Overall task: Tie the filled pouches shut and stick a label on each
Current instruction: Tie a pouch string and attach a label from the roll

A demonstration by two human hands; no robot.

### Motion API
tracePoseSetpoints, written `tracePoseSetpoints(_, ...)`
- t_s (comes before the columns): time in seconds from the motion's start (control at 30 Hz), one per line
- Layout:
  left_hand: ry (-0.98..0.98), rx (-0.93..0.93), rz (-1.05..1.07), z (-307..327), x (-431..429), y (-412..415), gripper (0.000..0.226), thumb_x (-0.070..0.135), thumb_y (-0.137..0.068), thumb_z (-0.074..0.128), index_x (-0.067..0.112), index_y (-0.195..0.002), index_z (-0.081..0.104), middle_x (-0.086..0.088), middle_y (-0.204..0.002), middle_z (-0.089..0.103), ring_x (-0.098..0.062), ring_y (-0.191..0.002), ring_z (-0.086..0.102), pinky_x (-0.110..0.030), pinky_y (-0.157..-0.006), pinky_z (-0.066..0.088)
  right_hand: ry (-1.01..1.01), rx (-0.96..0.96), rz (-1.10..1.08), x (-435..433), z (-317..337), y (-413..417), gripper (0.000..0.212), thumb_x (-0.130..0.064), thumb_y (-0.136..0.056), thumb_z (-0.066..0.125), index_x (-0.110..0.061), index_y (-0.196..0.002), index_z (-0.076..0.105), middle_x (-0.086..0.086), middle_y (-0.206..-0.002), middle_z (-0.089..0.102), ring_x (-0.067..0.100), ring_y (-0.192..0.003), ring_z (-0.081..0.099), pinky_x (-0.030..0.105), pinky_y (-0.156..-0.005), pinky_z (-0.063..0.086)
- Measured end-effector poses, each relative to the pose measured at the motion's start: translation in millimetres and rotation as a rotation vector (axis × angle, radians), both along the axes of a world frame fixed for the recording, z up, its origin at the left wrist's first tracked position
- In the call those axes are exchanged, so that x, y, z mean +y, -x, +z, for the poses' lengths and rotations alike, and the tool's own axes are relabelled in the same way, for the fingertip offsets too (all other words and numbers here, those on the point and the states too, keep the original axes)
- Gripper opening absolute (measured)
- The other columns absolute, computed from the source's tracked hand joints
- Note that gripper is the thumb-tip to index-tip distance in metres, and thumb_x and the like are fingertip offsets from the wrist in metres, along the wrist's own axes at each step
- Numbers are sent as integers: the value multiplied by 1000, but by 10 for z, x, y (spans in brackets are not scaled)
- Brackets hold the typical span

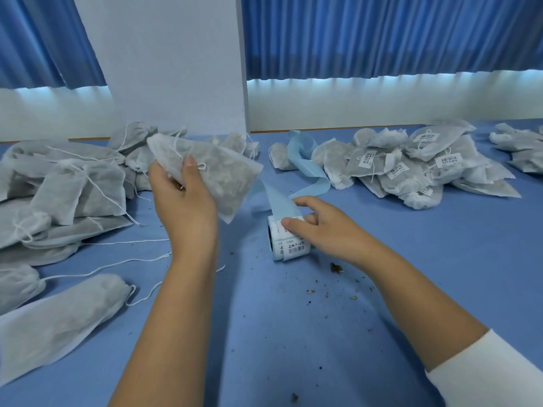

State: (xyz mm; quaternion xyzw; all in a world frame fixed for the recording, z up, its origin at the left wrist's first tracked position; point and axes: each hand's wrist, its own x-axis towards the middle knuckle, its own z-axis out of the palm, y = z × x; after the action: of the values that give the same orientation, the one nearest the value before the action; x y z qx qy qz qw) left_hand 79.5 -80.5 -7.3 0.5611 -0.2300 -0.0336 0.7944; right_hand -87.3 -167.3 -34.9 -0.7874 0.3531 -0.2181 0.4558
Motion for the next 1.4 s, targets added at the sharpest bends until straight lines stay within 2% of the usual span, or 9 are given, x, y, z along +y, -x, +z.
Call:
tracePoseSetpoints(0.13,54,-24,112,11,-4,57,13,30,-102,49,36,-91,47,19,-89,60,9,-76,58,-12,-73,44,2,-36,-2,15,-95,-65,37,-48,-90,62,-32,-121,53,4,-79,72,5,-65,60,27,-68,44)
tracePoseSetpoints(0.33,-24,180,25,-24,-43,-58,7,31,-101,46,27,-101,51,6,-106,63,-16,-103,63,-49,-98,52,-5,-63,10,-19,-168,-77,45,-56,-86,62,-35,-124,49,-4,-76,70,9,-69,61,30,-72,46)
tracePoseSetpoints(0.47,-205,196,-146,-41,-90,31,21,34,-103,42,22,-115,55,-2,-116,65,-23,-108,64,-51,-98,52,12,-65,15,-16,-189,-85,39,-56,-87,61,-37,-120,51,-12,-61,54,1,-55,49,19,-60,40)
tracePoseSetpoints(0.6,-376,212,-247,-65,-135,102,33,35,-104,41,11,-120,56,-8,-117,65,-27,-107,64,-49,-97,52,-13,-96,56,17,-166,-90,32,-49,-89,63,-36,-115,52,-12,-69,69,-3,-64,59,12,-62,44)
tracePoseSetpoints(0.7,-474,183,-281,-83,-143,120,36,34,-105,39,8,-120,58,-10,-117,66,-29,-108,63,-48,-99,51,25,-65,62,45,-121,-71,34,-45,-91,61,-34,-120,47,-20,-57,62,-8,-56,56,6,-54,38)
tracePoseSetpoints(0.83,-574,133,-306,-115,-153,121,39,33,-105,39,5,-123,58,-14,-120,65,-32,-110,62,-46,-101,50,59,31,74,16,-2,29,36,-40,-92,55,-41,-127,48,-9,-66,62,7,-63,58,21,-66,47)
tracePoseSetpoints(0.93,-611,143,-330,-136,-158,134,38,32,-105,39,5,-123,57,-13,-121,64,-30,-107,63,-39,-91,55,144,73,94,5,70,96,34,-26,-86,57,-49,-111,51,-9,-73,59,4,-63,54,13,-59,42)
tracePoseSetpoints(1.1,-606,187,-346,-116,-145,133,25,29,-106,38,12,-111,55,-11,-117,64,-26,-102,65,-17,-44,45,343,98,60,32,125,107,22,-25,-81,67,-45,-89,62,-12,-86,57,6,-76,58,22,-75,50)
tracePoseSetpoints(1.4,-607,186,-342,-107,-138,113,36,29,-106,38,5,-125,57,-14,-122,63,-29,-107,64,-23,-51,48,589,160,15,123,239,97,21,-25,-88,69,-25,-108,75,-4,-108,60,11,-93,55,34,-90,47)
